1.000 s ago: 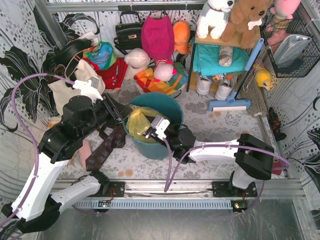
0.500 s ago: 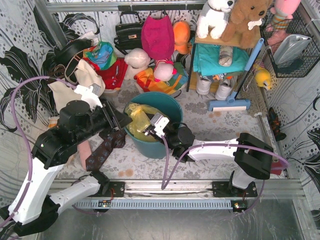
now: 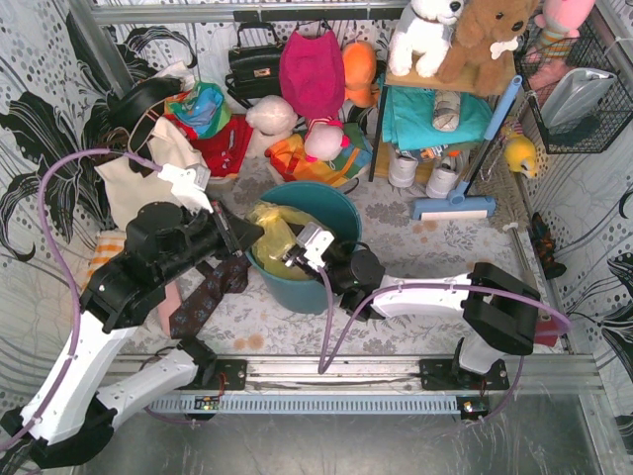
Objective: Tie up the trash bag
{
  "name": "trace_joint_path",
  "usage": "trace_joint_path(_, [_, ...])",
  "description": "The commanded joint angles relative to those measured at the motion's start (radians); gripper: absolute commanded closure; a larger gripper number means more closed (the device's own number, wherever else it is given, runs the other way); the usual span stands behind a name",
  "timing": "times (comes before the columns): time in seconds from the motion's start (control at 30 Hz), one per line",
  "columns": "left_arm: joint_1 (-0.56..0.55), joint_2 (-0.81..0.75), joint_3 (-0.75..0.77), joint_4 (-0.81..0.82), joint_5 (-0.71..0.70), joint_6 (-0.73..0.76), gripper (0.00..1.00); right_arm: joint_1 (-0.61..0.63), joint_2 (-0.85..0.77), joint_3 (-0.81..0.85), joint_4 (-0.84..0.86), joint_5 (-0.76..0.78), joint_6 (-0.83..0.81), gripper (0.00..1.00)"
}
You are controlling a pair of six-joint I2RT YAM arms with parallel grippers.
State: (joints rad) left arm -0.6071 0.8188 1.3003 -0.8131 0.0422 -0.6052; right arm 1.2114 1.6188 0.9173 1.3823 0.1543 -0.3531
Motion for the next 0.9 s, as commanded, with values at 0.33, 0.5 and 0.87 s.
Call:
trace_joint_path(0.33, [-0.004, -0.081, -0.182, 0.158, 0.295, -0.078, 1.0, 0.0, 0.086, 0.081, 0.075, 0.082, -0.018, 1.0])
trace_joint_path(0.5, [-0.005, -0.09, -0.245, 0.171, 0.312, -0.097, 1.0, -0.001, 0.099, 0.075, 0.109, 0.075, -0.007, 1.0])
trace_joint_path(0.87, [-0.004, -0.072, -0.032, -0.077, 0.169, 0.039, 0.43, -0.001, 0.106, 0.056, 0.133, 0.039, 0.019, 1.0])
